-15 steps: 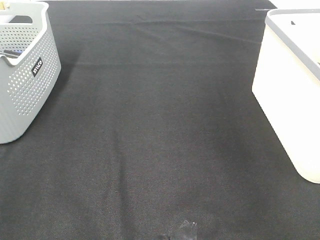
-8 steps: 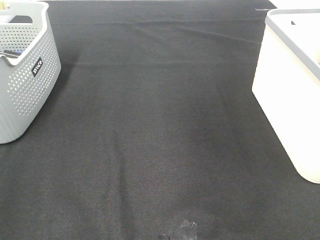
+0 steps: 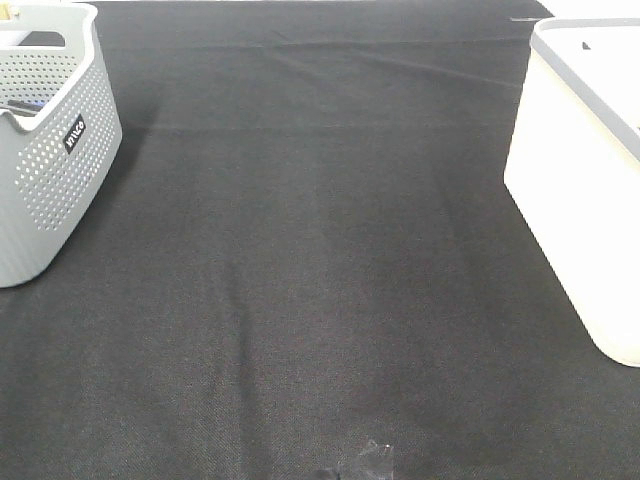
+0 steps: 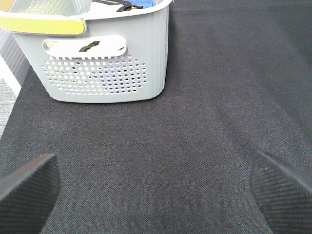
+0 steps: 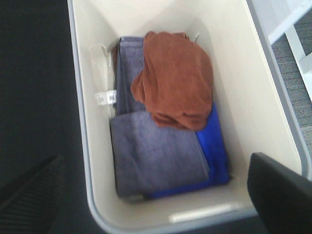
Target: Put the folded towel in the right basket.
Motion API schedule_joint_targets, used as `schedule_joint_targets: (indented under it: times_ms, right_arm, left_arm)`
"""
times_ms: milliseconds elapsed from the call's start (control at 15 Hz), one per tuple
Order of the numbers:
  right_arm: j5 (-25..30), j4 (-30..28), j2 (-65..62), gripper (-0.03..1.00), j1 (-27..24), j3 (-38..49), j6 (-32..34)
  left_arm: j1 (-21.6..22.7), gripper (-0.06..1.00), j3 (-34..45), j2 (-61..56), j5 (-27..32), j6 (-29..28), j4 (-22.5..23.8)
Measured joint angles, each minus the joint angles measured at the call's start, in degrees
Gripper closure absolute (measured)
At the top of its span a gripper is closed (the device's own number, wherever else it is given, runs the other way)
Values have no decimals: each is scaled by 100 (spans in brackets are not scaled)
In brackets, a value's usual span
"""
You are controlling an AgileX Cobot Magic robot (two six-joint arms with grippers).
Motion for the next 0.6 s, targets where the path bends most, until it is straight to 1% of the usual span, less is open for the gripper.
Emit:
schedule_joint_targets:
  times_ms: [333, 467, 600]
  right_arm:
    - [6, 69, -2928, 0, 0, 2028, 0]
    - [11, 97, -4309, 0, 0, 2790, -34]
    - [0, 201, -5174, 0, 0, 3260, -52]
  left_arm:
    - [0, -5, 0, 0, 0, 0, 0]
    - [0, -5, 0, 0, 0, 0, 0]
    - [0, -5, 0, 0, 0, 0, 0]
